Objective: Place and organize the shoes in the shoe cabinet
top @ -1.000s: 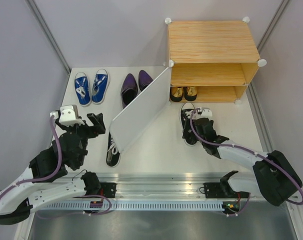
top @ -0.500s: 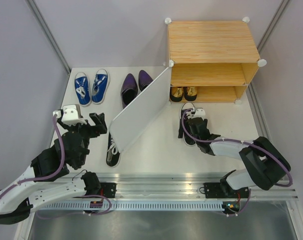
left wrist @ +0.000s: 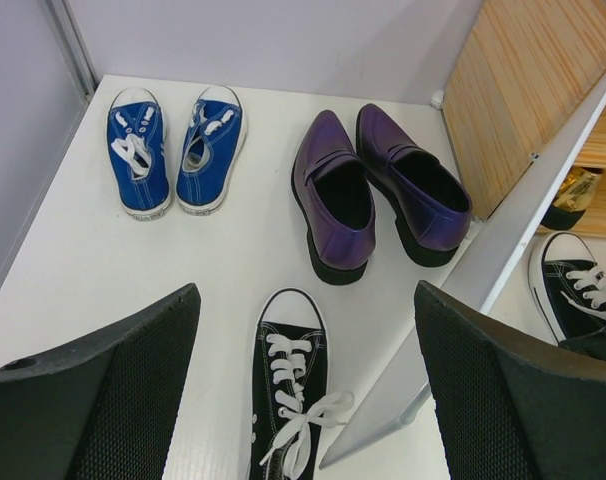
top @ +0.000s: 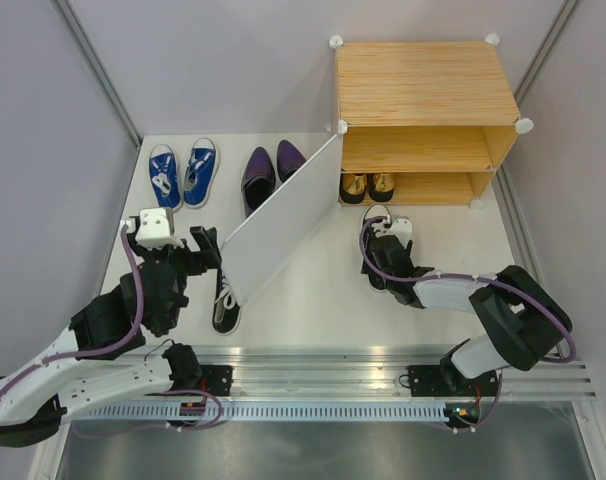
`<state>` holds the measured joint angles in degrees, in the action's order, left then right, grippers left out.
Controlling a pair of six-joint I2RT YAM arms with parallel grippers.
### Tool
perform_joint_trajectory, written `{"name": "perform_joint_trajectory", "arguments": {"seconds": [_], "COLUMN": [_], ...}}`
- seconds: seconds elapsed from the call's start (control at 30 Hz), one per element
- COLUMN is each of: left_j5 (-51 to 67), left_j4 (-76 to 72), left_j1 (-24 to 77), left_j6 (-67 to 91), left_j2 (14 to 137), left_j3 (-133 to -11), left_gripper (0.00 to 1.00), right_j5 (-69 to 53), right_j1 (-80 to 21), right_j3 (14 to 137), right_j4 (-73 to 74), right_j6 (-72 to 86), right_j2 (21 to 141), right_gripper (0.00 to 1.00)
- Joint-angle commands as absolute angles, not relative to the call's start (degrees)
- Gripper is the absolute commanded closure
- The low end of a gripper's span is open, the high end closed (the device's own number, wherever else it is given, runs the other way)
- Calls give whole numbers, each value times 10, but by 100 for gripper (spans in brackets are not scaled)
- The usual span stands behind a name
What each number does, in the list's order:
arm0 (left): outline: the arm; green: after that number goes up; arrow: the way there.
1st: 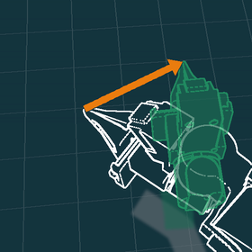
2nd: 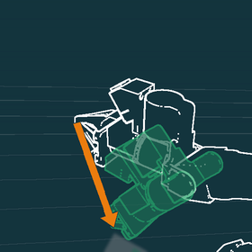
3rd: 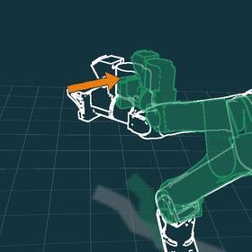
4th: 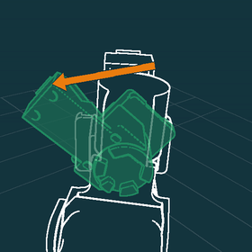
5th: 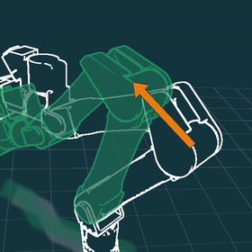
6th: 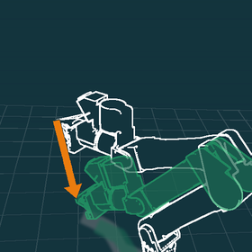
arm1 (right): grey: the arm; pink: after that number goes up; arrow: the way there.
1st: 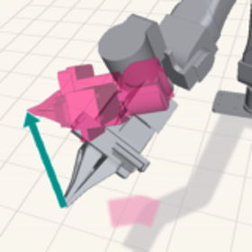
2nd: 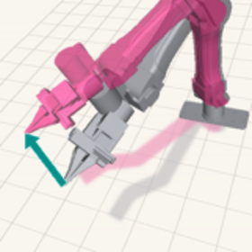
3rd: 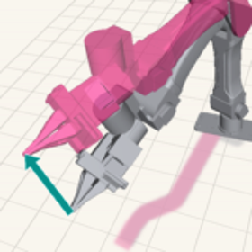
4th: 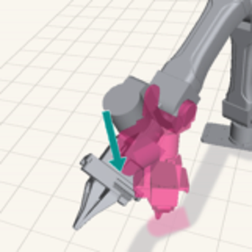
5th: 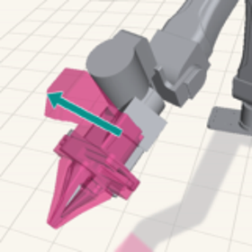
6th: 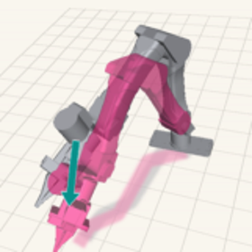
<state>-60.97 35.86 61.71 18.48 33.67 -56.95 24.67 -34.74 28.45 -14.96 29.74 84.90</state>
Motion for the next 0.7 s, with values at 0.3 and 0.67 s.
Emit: {"name": "perform_joint_trajectory", "arguments": {"seconds": [0.3, 0.67], "left_j5": [-602, -603], "left_j4": [342, 341], "left_j1": [616, 616], "left_j6": [163, 161], "left_j2": [340, 331], "left_j3": [-568, -570], "left_gripper": [10, 10], "right_j5": [238, 121], "right_j1": [-352, -240], "right_j3": [317, 310], "right_j4": [-69, 30], "right_j6": [320, 315], "right_j2": [857, 685], "right_gripper": [82, 99]}}
